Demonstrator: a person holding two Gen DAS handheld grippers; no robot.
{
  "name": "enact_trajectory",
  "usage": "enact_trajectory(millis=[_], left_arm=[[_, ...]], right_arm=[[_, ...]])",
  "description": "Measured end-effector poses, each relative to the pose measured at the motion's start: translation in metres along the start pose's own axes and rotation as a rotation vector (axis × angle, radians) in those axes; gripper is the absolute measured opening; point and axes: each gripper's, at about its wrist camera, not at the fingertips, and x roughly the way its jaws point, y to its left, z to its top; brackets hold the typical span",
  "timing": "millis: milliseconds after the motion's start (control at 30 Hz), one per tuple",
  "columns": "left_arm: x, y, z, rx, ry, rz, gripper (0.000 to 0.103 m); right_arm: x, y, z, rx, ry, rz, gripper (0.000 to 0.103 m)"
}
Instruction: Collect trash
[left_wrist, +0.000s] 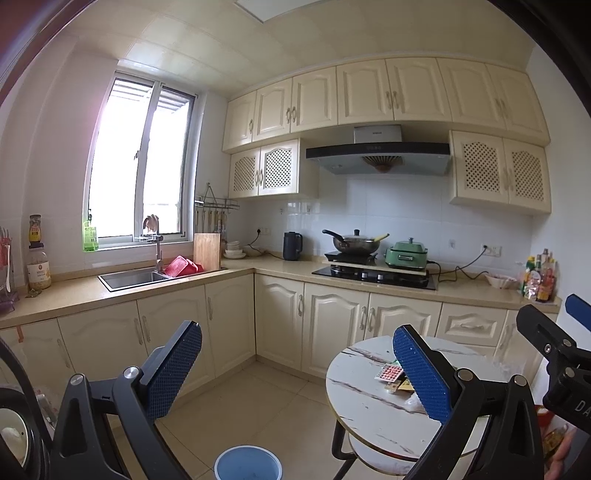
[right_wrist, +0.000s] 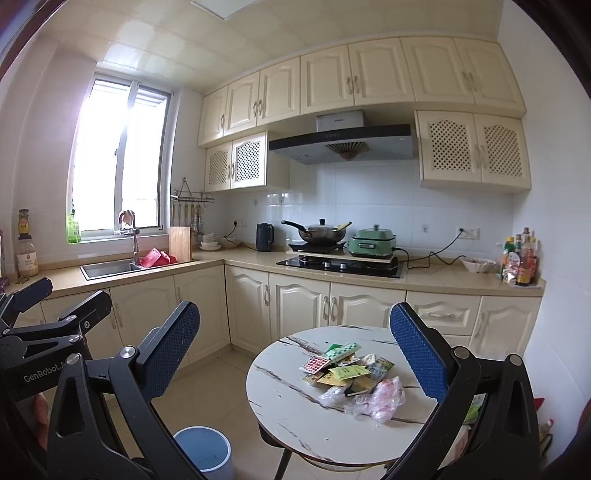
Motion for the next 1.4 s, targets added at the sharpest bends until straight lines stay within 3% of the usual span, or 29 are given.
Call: enact_trajectory(millis=[933, 1400], left_arm=[[0.001, -0.001, 0.005, 0.036, -0.001, -0.007, 0.102], [0.047, -0.019, 0.001, 0.045, -0.026, 0.006, 0.102]], right_arm=[[0.003, -0.007, 0.001, 0.031, 0.022, -0.021, 0.103], [0.029, -0.031, -0.006, 0.063, 0.033, -0.034, 0.103]])
